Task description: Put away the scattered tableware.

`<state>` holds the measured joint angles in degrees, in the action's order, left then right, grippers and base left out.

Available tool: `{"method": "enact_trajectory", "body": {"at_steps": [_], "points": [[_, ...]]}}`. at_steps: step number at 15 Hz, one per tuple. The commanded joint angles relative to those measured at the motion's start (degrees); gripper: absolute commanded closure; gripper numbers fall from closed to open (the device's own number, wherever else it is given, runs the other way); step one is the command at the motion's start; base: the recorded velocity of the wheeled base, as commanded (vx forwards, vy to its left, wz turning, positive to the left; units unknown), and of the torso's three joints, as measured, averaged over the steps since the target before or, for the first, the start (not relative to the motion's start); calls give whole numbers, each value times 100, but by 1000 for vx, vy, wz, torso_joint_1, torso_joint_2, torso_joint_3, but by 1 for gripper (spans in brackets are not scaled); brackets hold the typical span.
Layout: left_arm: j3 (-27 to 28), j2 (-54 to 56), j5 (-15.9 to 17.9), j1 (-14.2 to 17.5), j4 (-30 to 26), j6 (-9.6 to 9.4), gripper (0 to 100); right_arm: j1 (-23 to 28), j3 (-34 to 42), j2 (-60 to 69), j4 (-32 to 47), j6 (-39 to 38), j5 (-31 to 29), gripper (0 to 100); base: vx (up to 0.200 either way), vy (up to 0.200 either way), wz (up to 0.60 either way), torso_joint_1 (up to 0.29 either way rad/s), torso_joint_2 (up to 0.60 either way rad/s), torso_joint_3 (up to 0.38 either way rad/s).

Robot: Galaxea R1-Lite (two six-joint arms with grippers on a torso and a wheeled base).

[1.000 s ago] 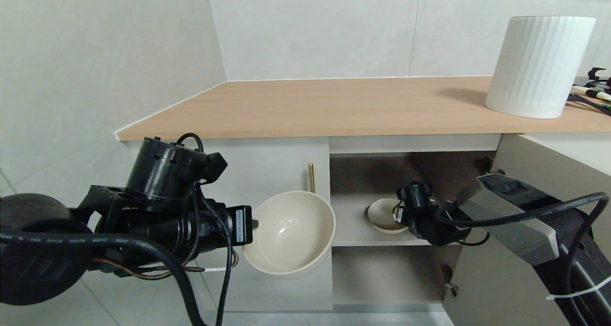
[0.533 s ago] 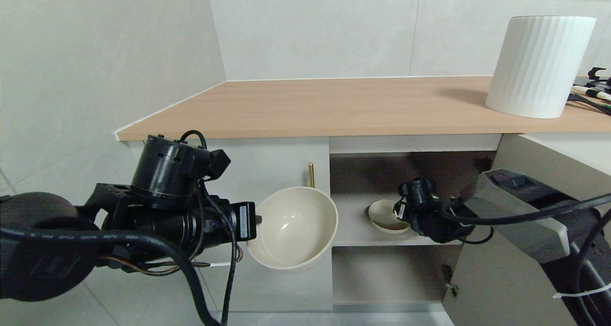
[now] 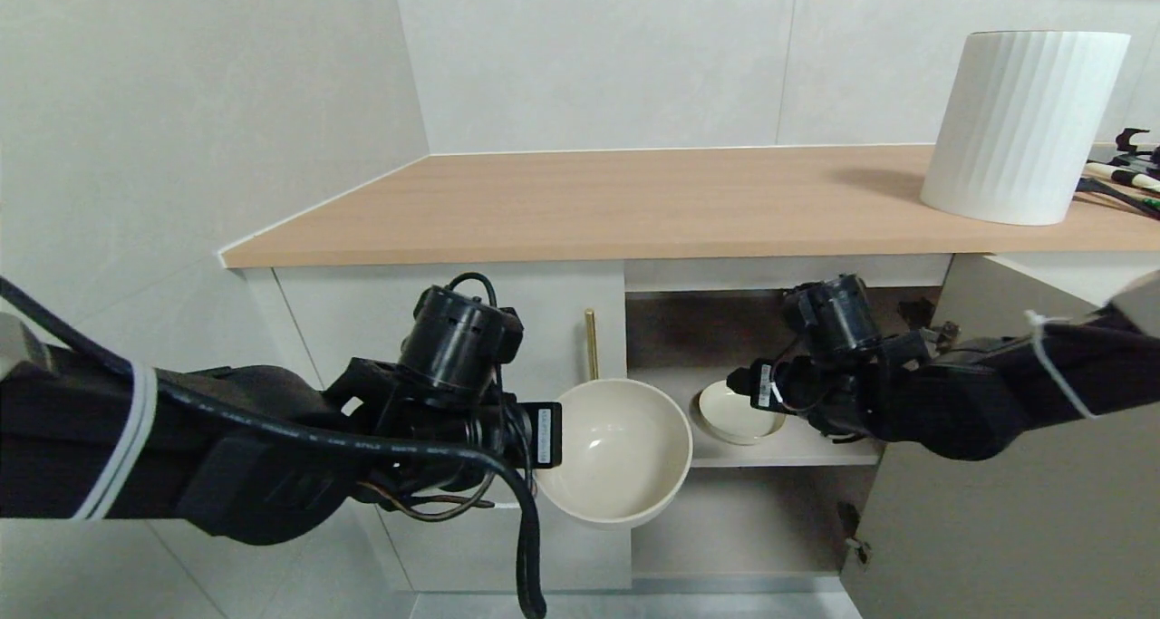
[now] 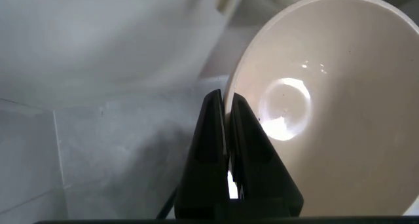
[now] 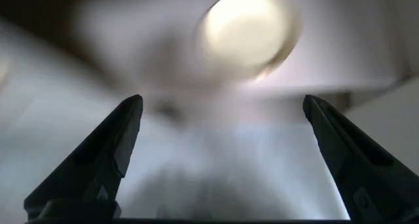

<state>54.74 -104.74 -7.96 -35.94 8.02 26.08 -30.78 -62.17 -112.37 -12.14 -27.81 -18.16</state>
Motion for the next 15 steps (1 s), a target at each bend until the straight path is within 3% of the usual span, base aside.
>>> {"method": "enact_trajectory", "body": {"at_steps": [1,6,12,13,15], "points": [[11,-275,-56,-186,-2,3,100,-745,188,1490,845,-14,287,0,0,0,0,0,0,0],[-7,-257,-276,-361,-2,12,100,-1545,267,1350,1478,-32,428,0,0,0,0,0,0,0],[-33,-187,-461,-493,-11,3,100,-1545,232,550,1434,-129,393,0,0,0,0,0,0,0],[-33,-169,-461,-502,-11,12,100,-1545,232,541,1434,-137,393,100,0,0,0,0,0,0],[-33,-169,-461,-502,-20,12,100,-1545,197,515,1416,-190,401,100,0,0,0,0,0,0]]}}
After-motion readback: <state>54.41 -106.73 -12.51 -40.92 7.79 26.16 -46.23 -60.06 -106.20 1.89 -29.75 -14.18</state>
